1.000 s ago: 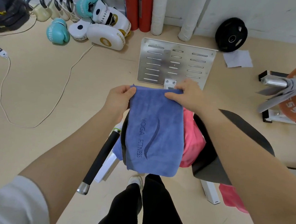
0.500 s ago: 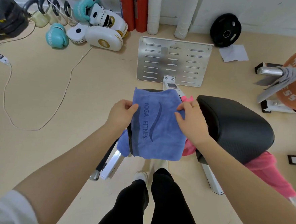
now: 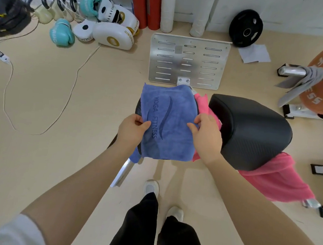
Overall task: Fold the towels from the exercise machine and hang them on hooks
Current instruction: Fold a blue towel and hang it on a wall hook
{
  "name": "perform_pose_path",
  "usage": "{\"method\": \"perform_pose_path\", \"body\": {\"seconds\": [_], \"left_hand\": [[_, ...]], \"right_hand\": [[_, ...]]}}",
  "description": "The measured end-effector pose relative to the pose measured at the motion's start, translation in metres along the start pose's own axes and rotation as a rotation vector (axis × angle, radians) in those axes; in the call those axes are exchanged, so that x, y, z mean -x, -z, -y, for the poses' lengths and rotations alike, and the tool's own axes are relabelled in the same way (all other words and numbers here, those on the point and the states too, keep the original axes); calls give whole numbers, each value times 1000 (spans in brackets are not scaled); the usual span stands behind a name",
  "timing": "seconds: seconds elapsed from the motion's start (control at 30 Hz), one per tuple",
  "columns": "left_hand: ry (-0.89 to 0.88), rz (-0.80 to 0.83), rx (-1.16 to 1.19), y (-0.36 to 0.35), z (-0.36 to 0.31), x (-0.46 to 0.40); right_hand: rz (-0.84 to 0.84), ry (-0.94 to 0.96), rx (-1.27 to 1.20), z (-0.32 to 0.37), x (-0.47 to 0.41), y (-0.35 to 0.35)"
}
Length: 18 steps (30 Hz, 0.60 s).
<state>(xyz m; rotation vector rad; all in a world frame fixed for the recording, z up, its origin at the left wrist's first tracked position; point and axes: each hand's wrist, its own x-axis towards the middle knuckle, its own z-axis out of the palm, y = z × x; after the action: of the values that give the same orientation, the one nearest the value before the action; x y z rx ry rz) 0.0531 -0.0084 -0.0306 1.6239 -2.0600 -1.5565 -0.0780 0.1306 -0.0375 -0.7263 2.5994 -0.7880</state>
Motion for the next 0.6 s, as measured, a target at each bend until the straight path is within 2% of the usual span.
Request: {"method": "perform_pose_path", "body": {"seconds": [0.07, 0.17, 0.23, 0.4, 0.47, 0.6], "left_hand": [[2, -25, 50, -3, 0, 4], [58, -14, 299, -2, 0, 10], [115, 22, 380, -5, 6, 13], [181, 98, 274, -19, 36, 22], [183, 162, 284, -24, 47, 28], [184, 167, 258, -30, 57, 34]], "right_hand": [[27, -5, -157, -3, -4, 1], [142, -166, -550, -14, -8, 13], [212, -247, -662, -25, -6, 17], [138, -259, -502, -26, 9, 5], [179, -273, -467, -27, 20, -1], [217, -272, -367, -37, 33, -12]]}}
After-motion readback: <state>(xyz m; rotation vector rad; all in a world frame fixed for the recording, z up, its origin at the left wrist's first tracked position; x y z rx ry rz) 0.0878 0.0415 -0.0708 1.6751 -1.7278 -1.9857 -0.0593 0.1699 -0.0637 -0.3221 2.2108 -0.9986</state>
